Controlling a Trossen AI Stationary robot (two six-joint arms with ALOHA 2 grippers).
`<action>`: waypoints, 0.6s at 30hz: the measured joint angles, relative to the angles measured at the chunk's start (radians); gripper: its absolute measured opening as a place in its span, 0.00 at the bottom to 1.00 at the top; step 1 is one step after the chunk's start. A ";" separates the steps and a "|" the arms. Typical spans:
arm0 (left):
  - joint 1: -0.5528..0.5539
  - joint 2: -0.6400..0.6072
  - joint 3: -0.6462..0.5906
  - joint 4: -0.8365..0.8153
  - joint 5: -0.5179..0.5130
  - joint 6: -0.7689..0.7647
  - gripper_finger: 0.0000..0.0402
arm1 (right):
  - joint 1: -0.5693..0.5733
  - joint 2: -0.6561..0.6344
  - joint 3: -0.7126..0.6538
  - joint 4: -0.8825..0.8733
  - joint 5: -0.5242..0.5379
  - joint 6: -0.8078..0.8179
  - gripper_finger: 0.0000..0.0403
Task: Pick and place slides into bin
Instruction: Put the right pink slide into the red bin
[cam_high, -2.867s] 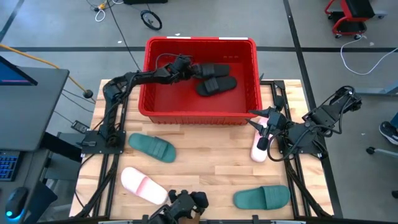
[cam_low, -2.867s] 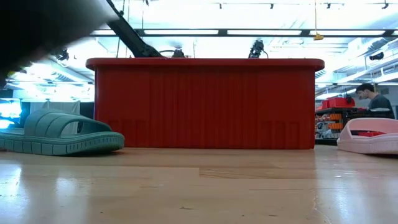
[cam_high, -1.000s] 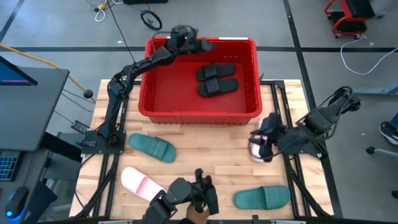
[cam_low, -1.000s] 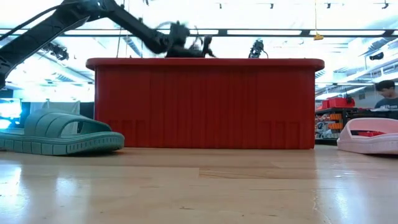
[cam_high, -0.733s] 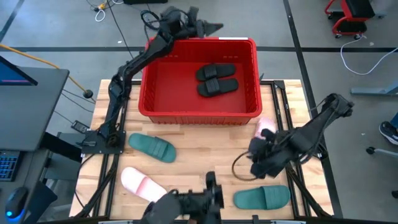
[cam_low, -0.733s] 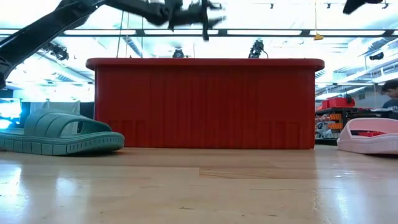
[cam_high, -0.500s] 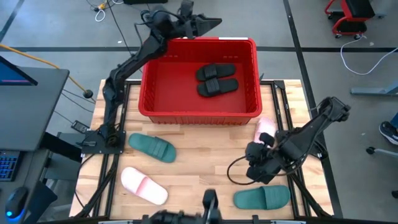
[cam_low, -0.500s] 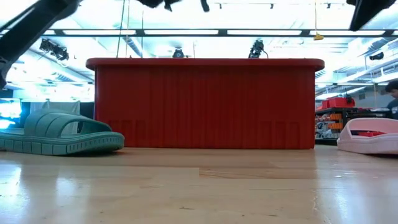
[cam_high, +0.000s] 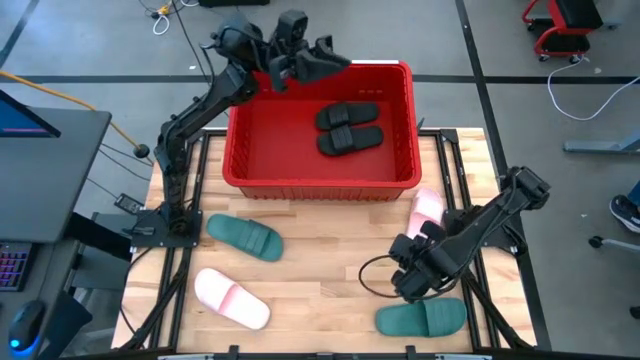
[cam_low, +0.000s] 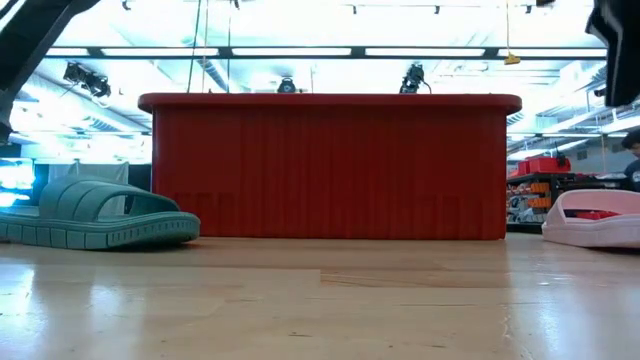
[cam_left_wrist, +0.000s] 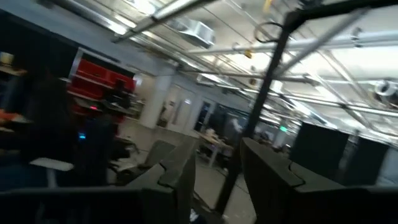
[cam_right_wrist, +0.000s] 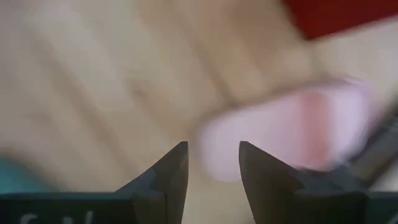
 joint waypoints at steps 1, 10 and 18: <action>-0.013 0.000 0.000 0.000 0.013 0.000 0.33 | -0.004 0.015 0.000 -0.049 0.002 0.016 0.37; -0.130 -0.006 0.000 -0.001 0.094 -0.026 0.35 | -0.084 0.039 -0.161 -0.088 -0.012 -0.119 0.37; -0.183 -0.006 0.000 0.001 0.097 -0.026 0.33 | -0.215 -0.037 -0.374 -0.020 -0.025 -0.203 0.37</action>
